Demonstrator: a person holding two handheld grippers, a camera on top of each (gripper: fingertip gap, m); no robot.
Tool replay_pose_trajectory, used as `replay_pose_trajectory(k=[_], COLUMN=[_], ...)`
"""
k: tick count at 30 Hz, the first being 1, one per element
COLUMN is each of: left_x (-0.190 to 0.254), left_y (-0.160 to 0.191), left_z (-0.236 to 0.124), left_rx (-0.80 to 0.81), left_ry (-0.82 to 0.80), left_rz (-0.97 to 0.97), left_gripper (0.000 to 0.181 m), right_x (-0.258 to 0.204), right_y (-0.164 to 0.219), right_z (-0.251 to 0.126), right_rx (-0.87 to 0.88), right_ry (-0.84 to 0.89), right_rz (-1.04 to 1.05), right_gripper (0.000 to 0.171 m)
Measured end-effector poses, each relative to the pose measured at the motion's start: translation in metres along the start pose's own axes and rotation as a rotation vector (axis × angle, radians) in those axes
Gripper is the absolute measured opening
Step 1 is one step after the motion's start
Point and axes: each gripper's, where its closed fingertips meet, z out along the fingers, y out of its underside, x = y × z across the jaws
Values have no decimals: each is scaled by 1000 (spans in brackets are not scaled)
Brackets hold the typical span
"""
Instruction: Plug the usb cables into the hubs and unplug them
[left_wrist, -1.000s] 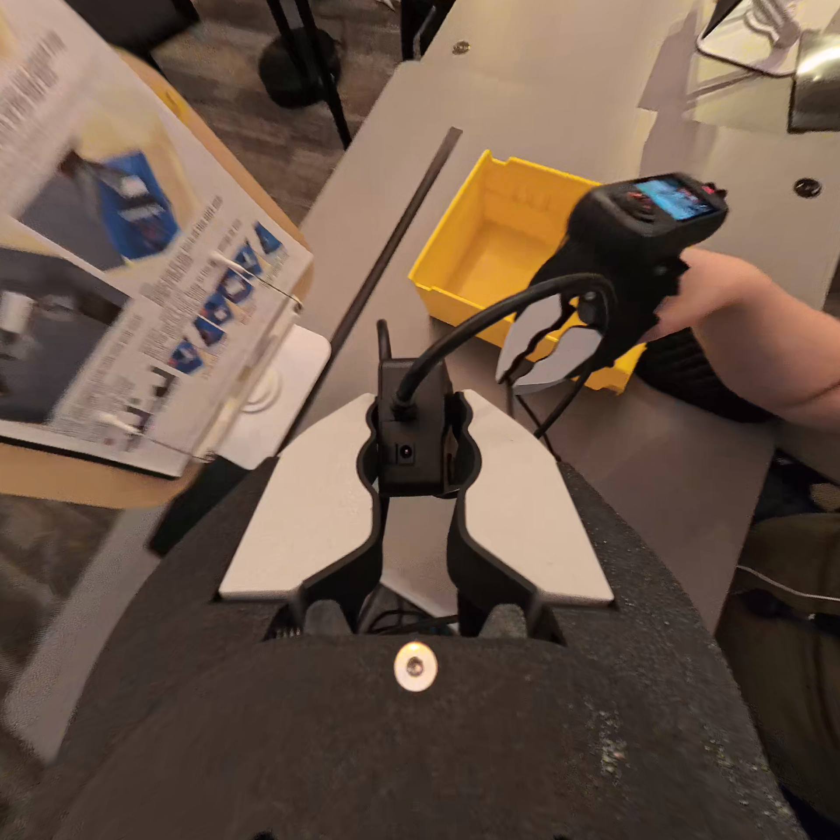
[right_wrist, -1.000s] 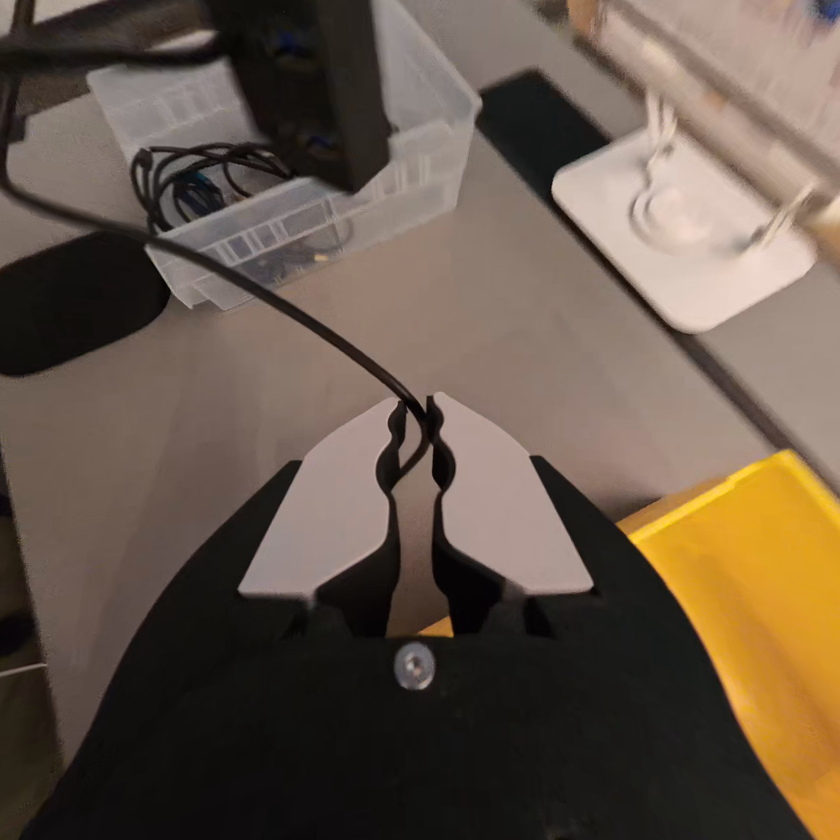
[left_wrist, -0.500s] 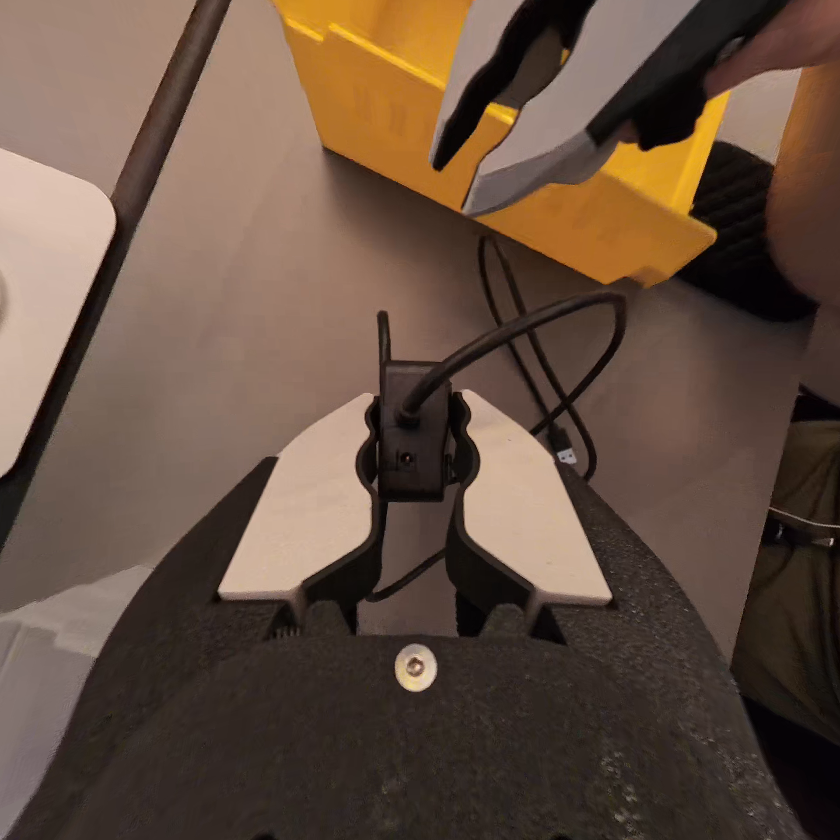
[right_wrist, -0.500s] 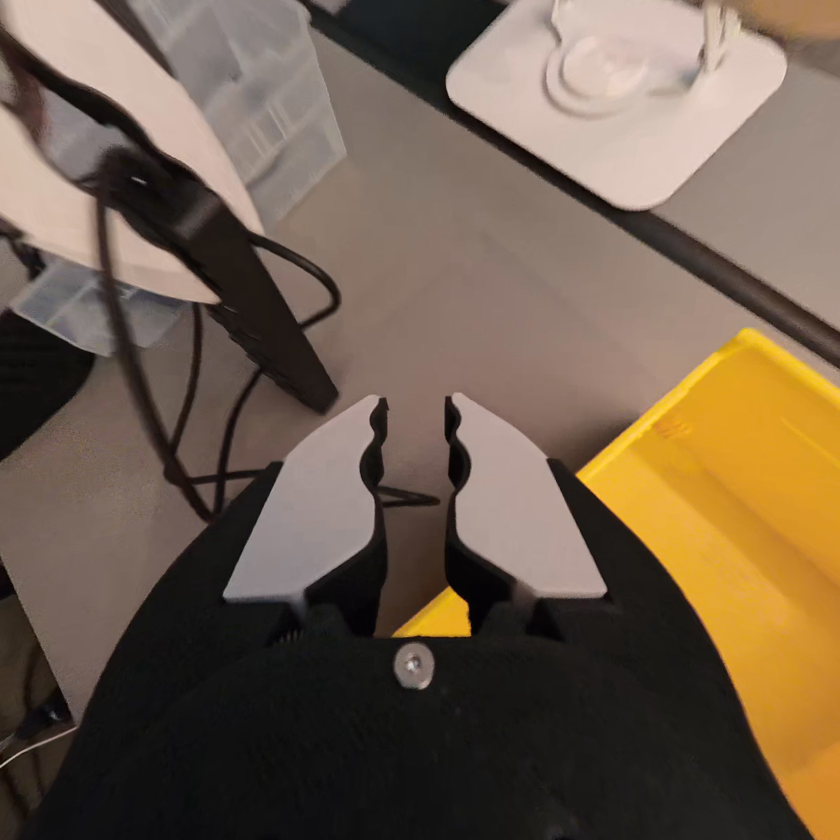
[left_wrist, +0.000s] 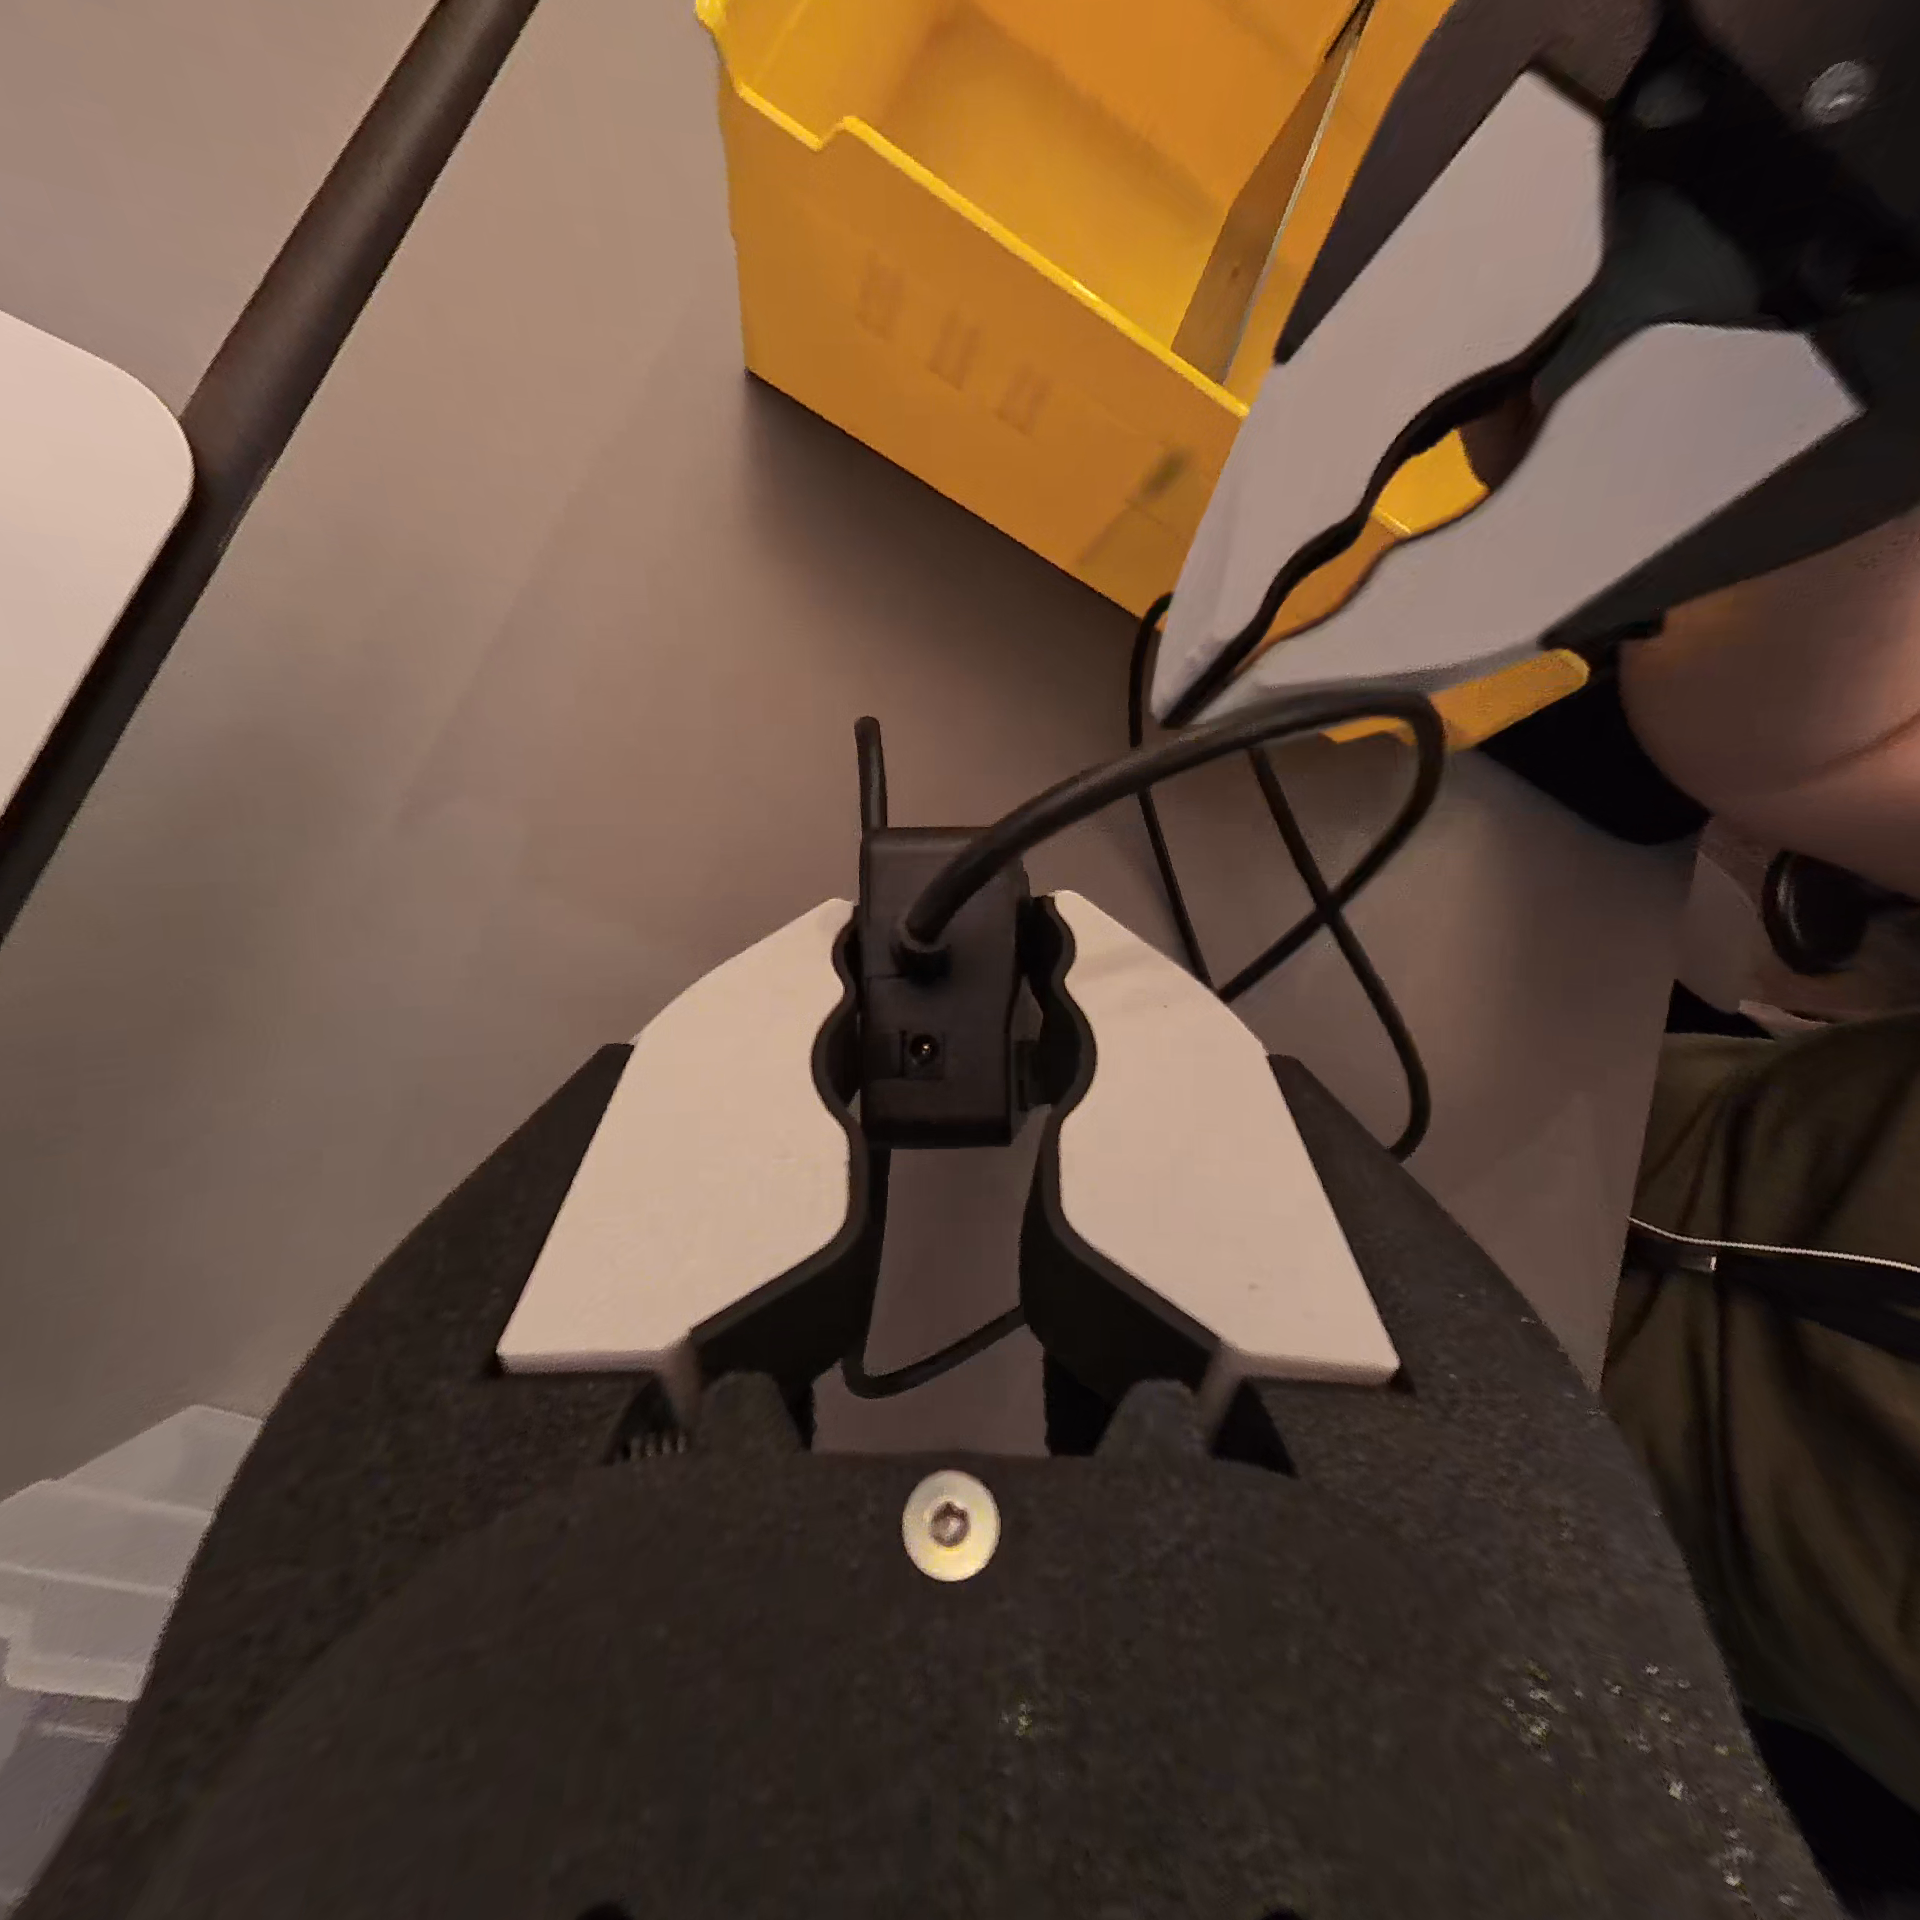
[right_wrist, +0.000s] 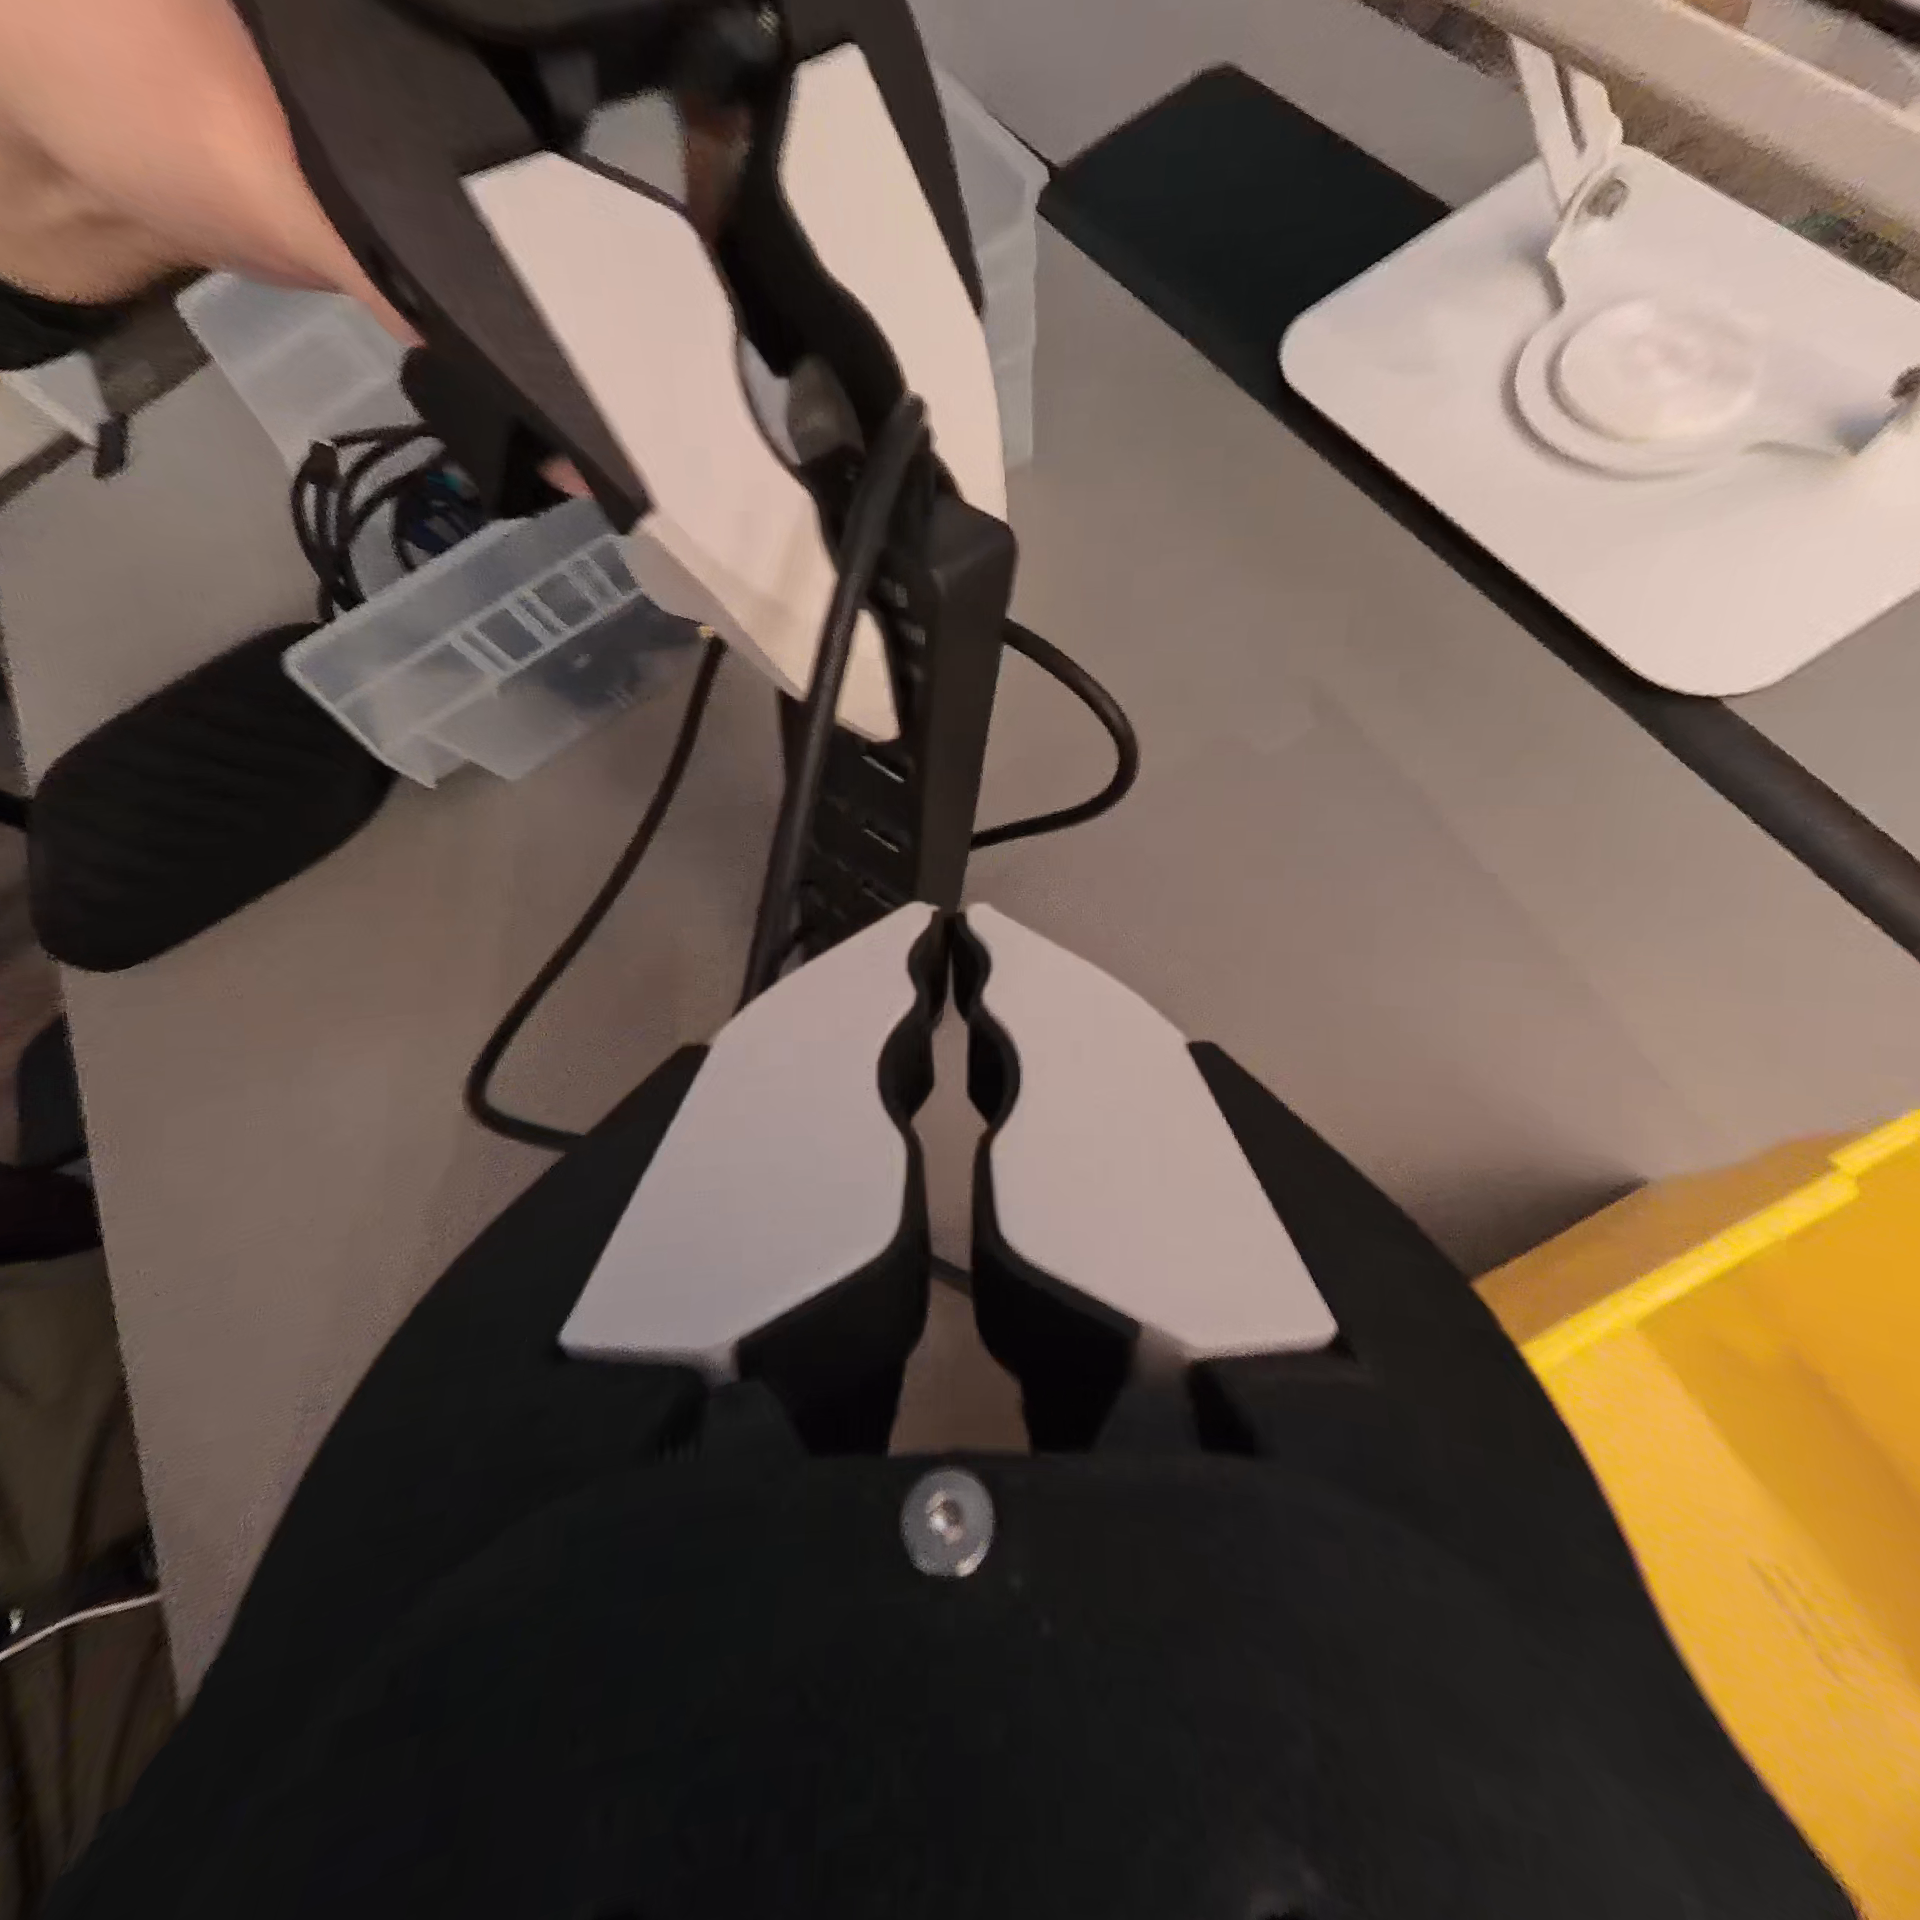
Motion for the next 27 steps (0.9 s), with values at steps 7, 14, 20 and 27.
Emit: replay_pose_trajectory(k=[7,14,20,27], left_x=[-4,-3,-5,13], left_y=[2,3,8,3], left_z=[-1,-3,-12,-34], left_rx=[2,4,23,82], left_ry=[-35,-46,-58,22], left_rz=[-63,-46,-56,-37], left_gripper=[29,29,29,29], right_x=[22,-1,-2,12], right_y=[-38,1,58,61], right_z=[-33,-8,25,36], right_rx=[220,-52,-346,-365], right_ry=[248,160,43,152], right_rz=[-65,-90,57,35], right_gripper=[10,24,1,2])
